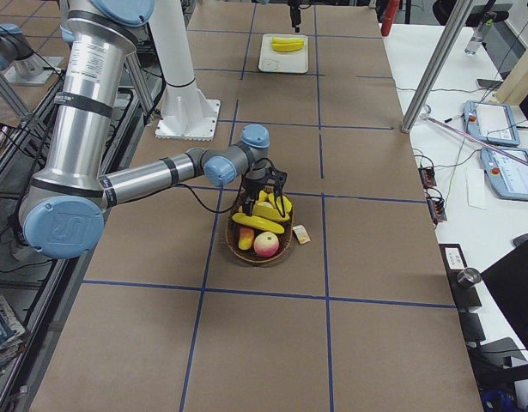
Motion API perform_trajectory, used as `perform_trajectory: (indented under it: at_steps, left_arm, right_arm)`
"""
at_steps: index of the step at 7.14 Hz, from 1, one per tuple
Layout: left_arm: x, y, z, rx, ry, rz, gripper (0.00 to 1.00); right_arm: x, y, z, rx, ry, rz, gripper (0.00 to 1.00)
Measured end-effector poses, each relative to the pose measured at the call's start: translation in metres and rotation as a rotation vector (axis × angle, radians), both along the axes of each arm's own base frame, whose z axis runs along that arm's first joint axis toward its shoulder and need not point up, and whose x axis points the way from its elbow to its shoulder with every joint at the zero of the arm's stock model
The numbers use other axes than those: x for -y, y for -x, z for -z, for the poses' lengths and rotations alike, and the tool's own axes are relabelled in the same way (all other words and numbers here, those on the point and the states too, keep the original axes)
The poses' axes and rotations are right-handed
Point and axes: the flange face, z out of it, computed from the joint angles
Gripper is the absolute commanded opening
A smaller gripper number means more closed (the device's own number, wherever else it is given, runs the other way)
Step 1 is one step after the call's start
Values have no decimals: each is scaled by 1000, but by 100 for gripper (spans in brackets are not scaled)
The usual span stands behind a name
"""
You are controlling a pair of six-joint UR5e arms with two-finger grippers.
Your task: Transfer all bananas from basket to plate
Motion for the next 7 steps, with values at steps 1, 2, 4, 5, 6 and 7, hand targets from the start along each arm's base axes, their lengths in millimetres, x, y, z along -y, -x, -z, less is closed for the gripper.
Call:
perform_trajectory:
  at_steps: [1,2,4,5,6,7]
  left_arm:
    - [0,0,0,0,1,0,100]
    - [0,0,-1,1,1,0,100]
    - [0,0,-1,1,1,0,100]
    - [0,0,-1,1,2,0,100]
    - [0,0,-1,1,1,0,100]
    - [0,0,-1,1,1,0,100]
  right_arm:
    - [2,2,2,3,-4,1,57]
    - [2,3,3,5,-7,2,57]
    - [3,3,2,4,-7,2,57]
    - [3,3,2,3,-7,2,57]
    - [3,3,0,1,-4,1,58]
    - [4,5,-3,-4,-1,2,57]
